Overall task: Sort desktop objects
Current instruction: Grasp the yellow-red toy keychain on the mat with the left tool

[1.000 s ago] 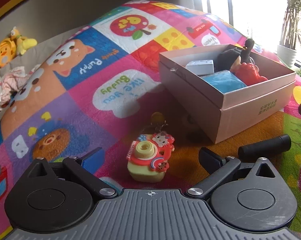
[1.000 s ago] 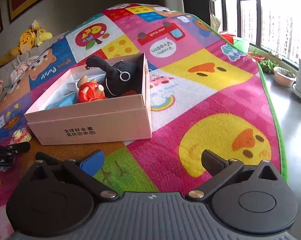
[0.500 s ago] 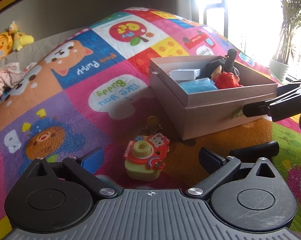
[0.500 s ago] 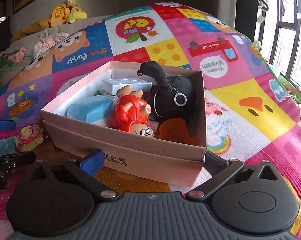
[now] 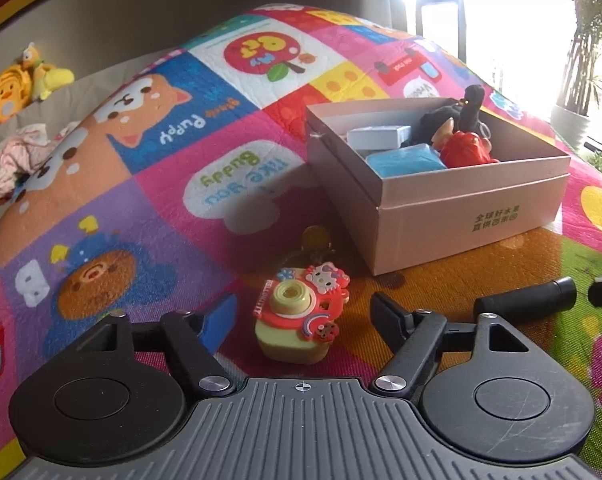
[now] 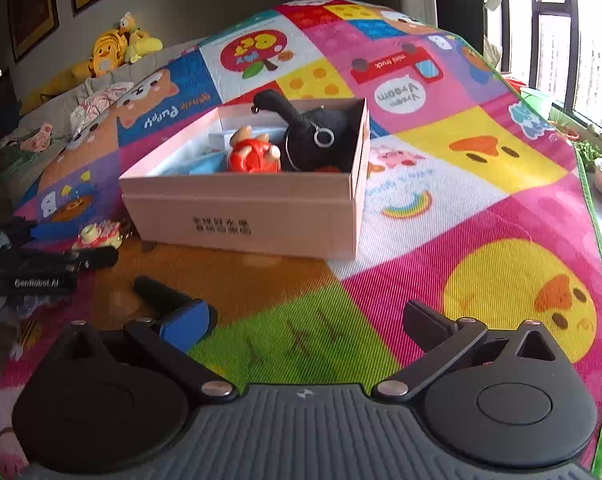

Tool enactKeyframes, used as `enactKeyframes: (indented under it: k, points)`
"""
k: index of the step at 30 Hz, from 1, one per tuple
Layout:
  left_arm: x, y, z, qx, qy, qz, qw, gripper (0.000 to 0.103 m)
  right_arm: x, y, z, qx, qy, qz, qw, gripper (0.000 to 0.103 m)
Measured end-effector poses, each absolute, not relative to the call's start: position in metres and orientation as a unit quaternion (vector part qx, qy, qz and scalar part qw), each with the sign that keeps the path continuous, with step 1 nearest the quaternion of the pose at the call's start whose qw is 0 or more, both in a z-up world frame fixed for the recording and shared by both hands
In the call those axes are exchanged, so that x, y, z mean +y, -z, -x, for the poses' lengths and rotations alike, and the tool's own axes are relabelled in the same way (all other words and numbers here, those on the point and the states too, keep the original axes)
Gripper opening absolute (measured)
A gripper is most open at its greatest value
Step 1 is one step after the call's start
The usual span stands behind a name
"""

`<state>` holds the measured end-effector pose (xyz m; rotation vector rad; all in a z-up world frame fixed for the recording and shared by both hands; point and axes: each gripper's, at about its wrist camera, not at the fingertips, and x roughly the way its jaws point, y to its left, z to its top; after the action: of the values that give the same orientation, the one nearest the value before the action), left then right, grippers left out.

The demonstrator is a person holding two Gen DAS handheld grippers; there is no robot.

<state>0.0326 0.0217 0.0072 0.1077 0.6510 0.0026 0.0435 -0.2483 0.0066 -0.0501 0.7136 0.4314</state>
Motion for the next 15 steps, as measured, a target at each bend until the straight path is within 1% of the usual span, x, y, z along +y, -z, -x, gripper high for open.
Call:
enactKeyframes:
  k: [4, 7, 15]
  points:
    - [0.021, -0.007, -0.031, 0.323, -0.011, -0.060, 0.944, 0.079, -0.239, -0.006, -0.039, 0.342, -0.226, 0.044, 0.911, 0.103]
    - [0.017, -0.007, -0.029, 0.324, -0.010, -0.069, 0.944, 0.080, -0.233, -0.003, -0.043, 0.359, -0.231, 0.051, 0.903, 0.103]
    - [0.015, -0.006, -0.025, 0.320, 0.002, -0.079, 0.944, 0.074, -0.227, 0.000, -0.040, 0.362, -0.228, 0.076, 0.901, 0.103]
